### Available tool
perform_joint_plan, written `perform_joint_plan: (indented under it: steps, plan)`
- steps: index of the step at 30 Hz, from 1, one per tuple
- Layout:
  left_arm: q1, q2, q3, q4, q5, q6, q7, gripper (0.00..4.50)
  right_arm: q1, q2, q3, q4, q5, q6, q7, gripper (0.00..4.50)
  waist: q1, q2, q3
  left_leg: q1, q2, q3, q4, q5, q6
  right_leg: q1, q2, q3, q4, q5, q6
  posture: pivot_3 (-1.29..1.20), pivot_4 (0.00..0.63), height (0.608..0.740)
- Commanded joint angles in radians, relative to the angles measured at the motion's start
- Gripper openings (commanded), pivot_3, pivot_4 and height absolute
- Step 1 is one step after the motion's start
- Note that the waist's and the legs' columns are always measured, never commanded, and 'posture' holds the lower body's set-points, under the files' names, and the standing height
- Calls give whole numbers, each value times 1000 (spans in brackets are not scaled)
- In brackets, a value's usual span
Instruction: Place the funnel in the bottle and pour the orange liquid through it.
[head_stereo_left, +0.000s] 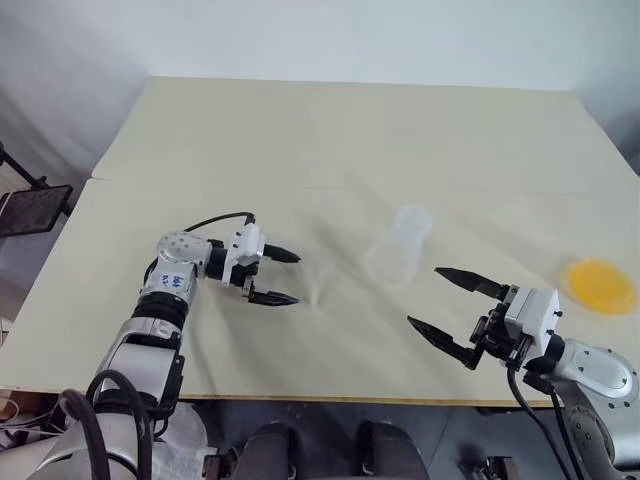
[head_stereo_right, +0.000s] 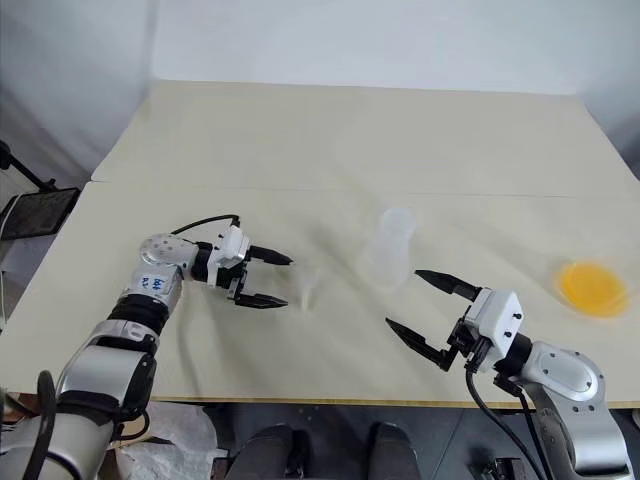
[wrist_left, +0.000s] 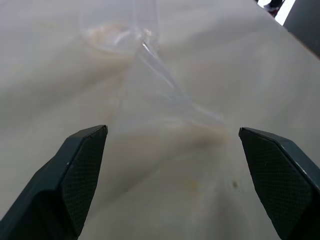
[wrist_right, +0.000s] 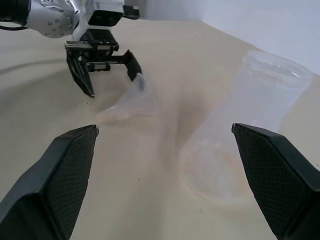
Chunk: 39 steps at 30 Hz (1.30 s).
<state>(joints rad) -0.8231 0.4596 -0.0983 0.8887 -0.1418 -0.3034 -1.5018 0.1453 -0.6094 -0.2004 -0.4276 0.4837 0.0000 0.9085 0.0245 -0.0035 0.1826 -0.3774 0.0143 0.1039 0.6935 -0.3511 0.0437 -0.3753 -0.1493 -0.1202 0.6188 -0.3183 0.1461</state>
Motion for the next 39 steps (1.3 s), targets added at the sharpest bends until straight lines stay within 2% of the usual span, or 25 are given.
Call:
perform_joint_plan:
  steps: [1,2,8,11,12,20,25,32,36,39]
  plan:
    - [29,21,-12,-94,-31,7,-102,2927,5,-6,-15,-17,12,-15,8,4500,1,0,0,0,0,0,1,0,0,0,0,0,1,0,0,0,150,740]
    - [36,21,-13,-112,-38,17,-98,2848,7,-8,-19,-17,14,-15,11,4500,1,0,0,0,0,-1,1,0,1,0,0,0,1,0,0,0,150,740]
    - [71,26,-12,-214,-89,68,-83,970,29,-23,-47,-27,26,-11,24,4500,-1,0,0,0,0,0,1,0,1,0,0,0,1,0,0,0,150,740]
    - [88,33,-18,-240,-98,79,-82,144,58,-29,-63,-34,28,-14,28,4500,-1,0,0,0,0,0,2,0,1,0,0,0,1,0,0,0,150,740]
    - [94,34,-22,-245,-98,77,-83,23,64,-30,-66,-37,29,-15,28,4500,-1,0,0,0,0,0,2,0,1,0,0,0,1,0,0,0,150,740]
    - [115,38,-46,-265,-110,66,-85,23,90,-27,-83,-49,30,-16,26,4500,-1,0,0,0,0,0,2,0,1,0,0,0,1,0,0,0,150,740]
    - [144,44,-19,-289,-140,101,-54,23,124,-27,-114,-82,33,-25,18,4500,-1,0,0,0,0,0,2,0,1,0,0,0,1,0,0,0,150,740]
    - [159,73,135,-477,-295,363,96,23,212,-12,-231,-230,115,41,-64,4500,-1,0,0,0,1,-1,3,0,1,1,0,0,2,0,0,0,150,740]
    - [77,75,167,-551,-314,437,177,23,233,41,-289,-247,101,-13,-114,4500,5,0,0,0,1,-3,4,0,1,2,0,0,2,0,0,0,150,740]
    - [-57,28,100,-501,-215,333,203,23,236,70,-295,-245,104,-16,-144,4500,8,0,0,-1,0,-3,4,0,1,3,0,0,1,0,0,0,150,740]
